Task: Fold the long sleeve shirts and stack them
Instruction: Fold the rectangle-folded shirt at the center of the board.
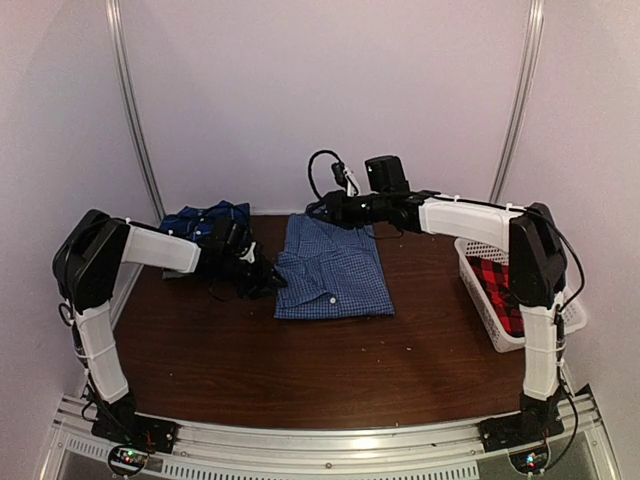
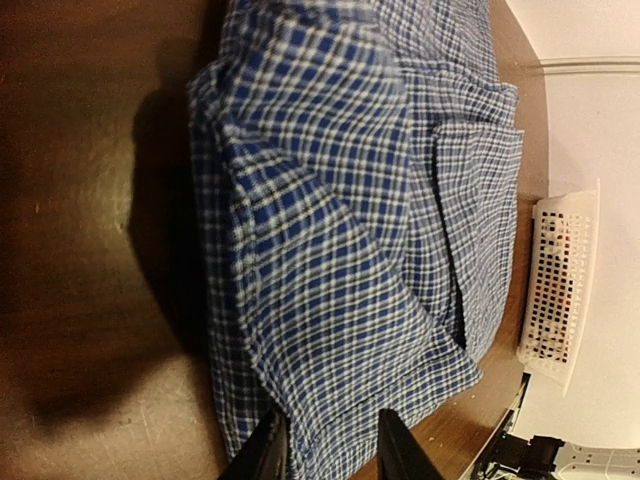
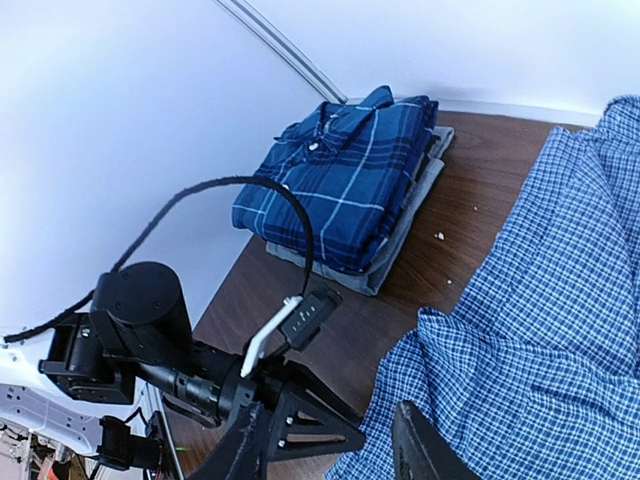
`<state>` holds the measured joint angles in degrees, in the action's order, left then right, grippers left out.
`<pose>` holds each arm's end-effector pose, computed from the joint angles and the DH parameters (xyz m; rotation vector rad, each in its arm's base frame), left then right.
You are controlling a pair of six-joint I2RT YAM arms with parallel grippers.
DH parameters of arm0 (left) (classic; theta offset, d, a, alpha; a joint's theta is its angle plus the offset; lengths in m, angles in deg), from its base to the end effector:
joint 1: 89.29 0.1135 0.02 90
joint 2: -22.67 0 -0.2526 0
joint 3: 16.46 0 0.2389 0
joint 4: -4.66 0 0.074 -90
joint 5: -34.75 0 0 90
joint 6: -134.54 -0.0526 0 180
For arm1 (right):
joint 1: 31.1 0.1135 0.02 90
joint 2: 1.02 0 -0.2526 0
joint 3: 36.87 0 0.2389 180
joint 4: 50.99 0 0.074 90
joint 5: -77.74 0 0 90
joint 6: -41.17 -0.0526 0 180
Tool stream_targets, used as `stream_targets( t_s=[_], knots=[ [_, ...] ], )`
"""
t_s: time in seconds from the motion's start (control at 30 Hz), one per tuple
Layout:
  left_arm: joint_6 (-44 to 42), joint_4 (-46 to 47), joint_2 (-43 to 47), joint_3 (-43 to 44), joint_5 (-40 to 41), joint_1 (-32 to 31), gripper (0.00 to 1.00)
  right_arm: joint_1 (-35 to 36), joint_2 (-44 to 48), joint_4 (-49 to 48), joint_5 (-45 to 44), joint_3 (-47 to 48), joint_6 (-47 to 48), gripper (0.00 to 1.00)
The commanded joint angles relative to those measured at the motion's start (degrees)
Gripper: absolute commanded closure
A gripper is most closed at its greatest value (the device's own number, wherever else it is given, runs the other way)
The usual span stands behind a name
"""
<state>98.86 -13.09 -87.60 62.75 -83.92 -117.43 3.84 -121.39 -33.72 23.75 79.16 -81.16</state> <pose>0.3331 -0.2068 0.1368 -0.3557 2.6641 -1.1768 0.3875 0.3084 0.2704 -0.5077 2.0735 1.3486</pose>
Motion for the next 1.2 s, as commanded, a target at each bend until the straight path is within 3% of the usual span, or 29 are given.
stream_targets(
  t_s=[0.0,0.43,0.73,0.8,0.93,1.17],
  knots=[
    [-1.2,0.9,-0.9,3.3,0.2,-0.3,0.72,-0.5,3.4,-1.1,-1.7,-4.3,1.6,0.56],
    [-2.0,0.0,-4.4,9.4,-1.5,-0.3,0.99,-0.8,9.3,-1.5,-4.3,-13.5,3.6,0.57],
    [-2.1,-1.3,-6.0,10.9,-1.5,-0.4,1.00,-0.8,13.2,-1.1,-6.0,-19.9,5.0,0.57],
    [-2.6,-1.9,-4.9,9.9,-0.6,-0.4,0.97,-0.8,14.1,-1.1,-6.2,-21.5,5.3,0.57],
    [-3.5,-3.1,-1.0,6.9,1.7,-0.5,0.79,-0.8,16.1,-0.9,-7.0,-24.6,6.1,0.57],
    [-1.9,-2.1,4.6,-1.5,1.6,-2.5,0.69,-0.8,18.6,-0.3,-8.3,-28.7,7.1,0.57]
  ],
)
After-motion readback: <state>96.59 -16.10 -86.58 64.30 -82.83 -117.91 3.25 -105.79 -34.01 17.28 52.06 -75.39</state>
